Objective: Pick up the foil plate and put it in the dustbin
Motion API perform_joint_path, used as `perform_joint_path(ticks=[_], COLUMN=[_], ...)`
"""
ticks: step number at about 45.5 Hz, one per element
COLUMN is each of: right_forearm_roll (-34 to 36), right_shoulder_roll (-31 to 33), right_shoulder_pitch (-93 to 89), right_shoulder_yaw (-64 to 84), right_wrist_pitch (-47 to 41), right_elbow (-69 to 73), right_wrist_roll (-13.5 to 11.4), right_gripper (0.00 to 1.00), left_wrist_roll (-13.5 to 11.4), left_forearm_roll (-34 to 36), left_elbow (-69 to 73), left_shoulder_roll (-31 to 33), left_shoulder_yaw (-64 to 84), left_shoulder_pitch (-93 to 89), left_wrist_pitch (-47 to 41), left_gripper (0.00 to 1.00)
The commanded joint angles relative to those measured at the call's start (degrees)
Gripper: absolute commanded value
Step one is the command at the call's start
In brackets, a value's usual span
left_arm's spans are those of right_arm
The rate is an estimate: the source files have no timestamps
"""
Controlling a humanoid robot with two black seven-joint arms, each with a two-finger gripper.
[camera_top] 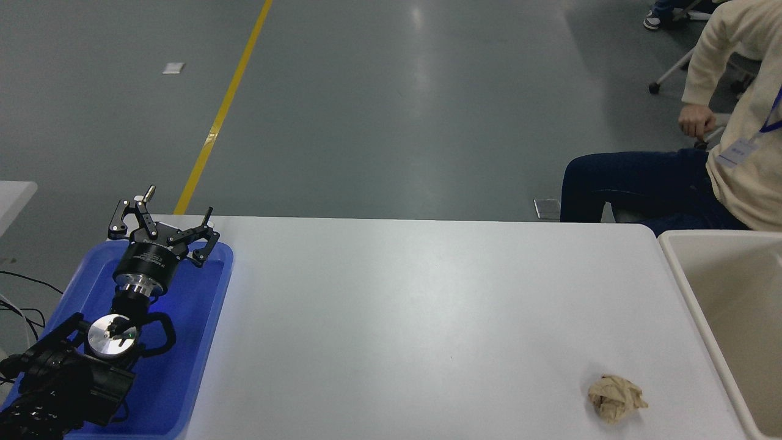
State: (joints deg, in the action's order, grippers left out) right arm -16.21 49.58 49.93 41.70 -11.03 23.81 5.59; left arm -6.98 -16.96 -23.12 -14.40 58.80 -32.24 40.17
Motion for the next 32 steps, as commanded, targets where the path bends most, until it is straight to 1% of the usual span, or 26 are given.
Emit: perform_joint_path(ticks=[1,6,12,16,21,30,31,32], right_forearm_roll=[0.7,0.7,0.7,0.7,0.7,0.7,0.7,0.7], right_shoulder_roll=[-9.2,-11.3,-15.1,-16.7,-17.3,-17.6,-17.5,-17.5], right_shoulder_pitch=[-12.7,-14.2,-17.0,-18.5,-19.0,-19.1,-19.1,-19.1], right_shoulder_yaw=[-8.4,-8.6,-8.6,-8.6,-9.0,-9.4,-9.5,-9.6], right_wrist_pitch=[2.9,4.6,7.0,8.4,9.9,10.6,10.6,10.8], right_elbow=[-15.6,-17.9,-22.1,-24.1,-24.3,-24.3,-24.3,-24.3], right_wrist_roll=[-0.3,-0.3,-0.3,-1.1,-2.2,-2.3,-2.3,-2.3], right_gripper=[0.0,0.0,0.0,0.0,0.0,0.0,0.05,0.17], left_wrist_roll=[-0.1,-0.1,0.0,0.0,0.0,0.0,-0.1,0.0], left_forearm_roll=[0.0,0.0,0.0,0.0,0.0,0.0,0.0,0.0], left_elbow=[0.0,0.0,0.0,0.0,0.0,0.0,0.0,0.0], left_shoulder_roll=[0.1,0.0,0.0,0.0,0.0,0.0,0.0,0.1], left_shoulder_yaw=[0.0,0.0,-0.1,0.0,0.0,0.0,0.0,0.0], left_shoulder_pitch=[0.0,0.0,0.0,0.0,0.0,0.0,0.1,0.0], left_wrist_pitch=[0.0,0.0,0.0,0.0,0.0,0.0,0.0,0.0], left_gripper=[1.0,1.0,1.0,1.0,1.0,1.0,1.0,1.0])
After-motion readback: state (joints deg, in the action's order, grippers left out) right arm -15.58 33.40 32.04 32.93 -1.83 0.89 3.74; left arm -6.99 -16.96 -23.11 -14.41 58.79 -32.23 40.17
